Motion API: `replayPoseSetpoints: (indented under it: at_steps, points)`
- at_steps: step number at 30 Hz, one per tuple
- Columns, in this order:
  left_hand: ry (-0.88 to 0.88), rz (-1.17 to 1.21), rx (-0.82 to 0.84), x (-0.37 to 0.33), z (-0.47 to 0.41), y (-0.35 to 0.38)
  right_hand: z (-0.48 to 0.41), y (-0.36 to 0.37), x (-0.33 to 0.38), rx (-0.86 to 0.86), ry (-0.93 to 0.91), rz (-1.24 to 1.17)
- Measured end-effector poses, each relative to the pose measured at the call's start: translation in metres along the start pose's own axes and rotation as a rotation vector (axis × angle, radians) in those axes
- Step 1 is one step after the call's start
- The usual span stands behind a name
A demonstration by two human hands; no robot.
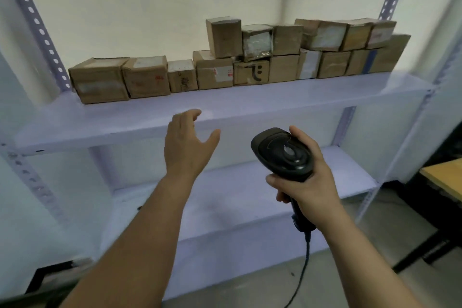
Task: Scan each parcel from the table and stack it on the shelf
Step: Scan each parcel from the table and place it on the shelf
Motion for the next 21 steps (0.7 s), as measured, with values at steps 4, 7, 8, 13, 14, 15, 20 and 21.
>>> replayPoseSetpoints:
  at_steps: [4,7,8,13,14,15,20,21]
  points:
    - [0.007,0.03,0.125,-0.049,0.049,0.053,0.031,-0.058,-0.003,-0.077,0.02,-0.007]
    - [0.053,0.063,0.205,-0.09,0.081,0.091,0.056,-0.105,-0.002,-0.15,0.026,0.017]
    - [0.065,0.079,0.225,-0.103,0.091,0.103,0.065,-0.121,-0.001,-0.173,0.027,0.028]
    - [0.122,0.167,0.341,-0.166,0.142,0.154,0.105,-0.192,0.001,-0.287,0.036,0.055]
    - [0.14,0.176,0.365,-0.178,0.151,0.162,0.113,-0.204,0.0,-0.314,0.035,0.059]
    - [0.157,0.184,0.391,-0.188,0.159,0.171,0.12,-0.216,0.001,-0.342,0.033,0.067]
    - [0.238,0.249,0.515,-0.242,0.193,0.213,0.153,-0.272,0.006,-0.501,0.015,0.101]
    - [0.257,0.265,0.542,-0.253,0.201,0.223,0.159,-0.284,0.006,-0.535,0.01,0.112]
Point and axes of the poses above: each hand's wrist, its own z-axis away from the middle knuckle, its own y-axis out of the palm, x = y × z, the point moved 5 cm from there along -z, towards the middle knuckle, and after that the axes turned 4 degrees about -x, right-handed, at the moved point
